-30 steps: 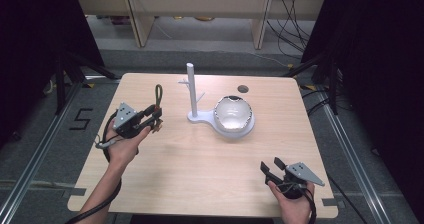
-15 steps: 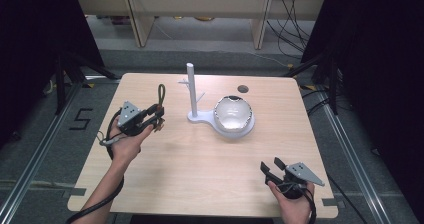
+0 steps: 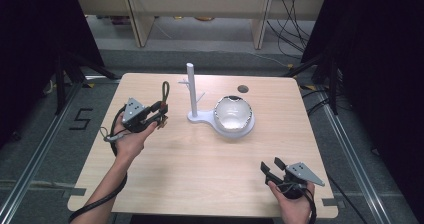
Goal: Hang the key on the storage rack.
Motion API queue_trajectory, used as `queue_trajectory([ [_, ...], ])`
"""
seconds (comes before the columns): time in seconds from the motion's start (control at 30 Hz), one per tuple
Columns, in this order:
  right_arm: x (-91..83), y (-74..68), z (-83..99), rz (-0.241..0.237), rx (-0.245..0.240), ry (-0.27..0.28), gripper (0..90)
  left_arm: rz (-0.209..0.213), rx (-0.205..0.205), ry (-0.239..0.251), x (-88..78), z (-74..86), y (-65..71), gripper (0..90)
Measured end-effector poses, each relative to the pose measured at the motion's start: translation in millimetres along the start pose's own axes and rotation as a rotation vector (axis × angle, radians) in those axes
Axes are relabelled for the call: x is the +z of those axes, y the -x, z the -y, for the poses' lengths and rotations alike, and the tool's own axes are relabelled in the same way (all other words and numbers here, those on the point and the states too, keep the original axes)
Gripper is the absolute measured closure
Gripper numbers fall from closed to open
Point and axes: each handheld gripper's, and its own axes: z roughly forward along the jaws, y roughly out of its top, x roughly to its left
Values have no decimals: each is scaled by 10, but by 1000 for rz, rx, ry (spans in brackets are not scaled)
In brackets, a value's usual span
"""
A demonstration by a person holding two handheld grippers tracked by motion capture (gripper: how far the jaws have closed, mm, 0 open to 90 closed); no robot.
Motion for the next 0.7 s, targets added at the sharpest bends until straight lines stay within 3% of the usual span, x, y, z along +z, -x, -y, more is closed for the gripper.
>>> queue_trajectory([
  [0.07,-24,-20,-6,9,25,-22,430,1,4,-2,11,-10,7,684],
  [0.17,-21,-11,-9,6,16,-16,430,3,7,-1,28,-25,22,684],
  [0.2,-2,24,-11,6,-33,11,430,4,7,0,33,-30,25,684],
  [0.23,-11,24,-14,11,-34,1,430,5,5,3,39,-34,29,684],
  [0.27,-17,0,-11,7,-2,-10,430,6,5,5,43,-40,30,684],
  [0.33,-8,22,-14,13,-37,4,430,5,6,4,50,-49,33,684],
  [0.43,1,27,-12,13,-42,9,430,8,9,1,70,-62,41,684],
  [0.5,-17,-12,-12,8,12,-12,429,10,12,0,84,-71,45,684],
  [0.53,-8,22,-15,12,-34,5,430,10,12,0,90,-76,51,683],
  [0.7,-5,24,-16,6,-29,12,430,15,14,-1,126,-98,69,684],
])
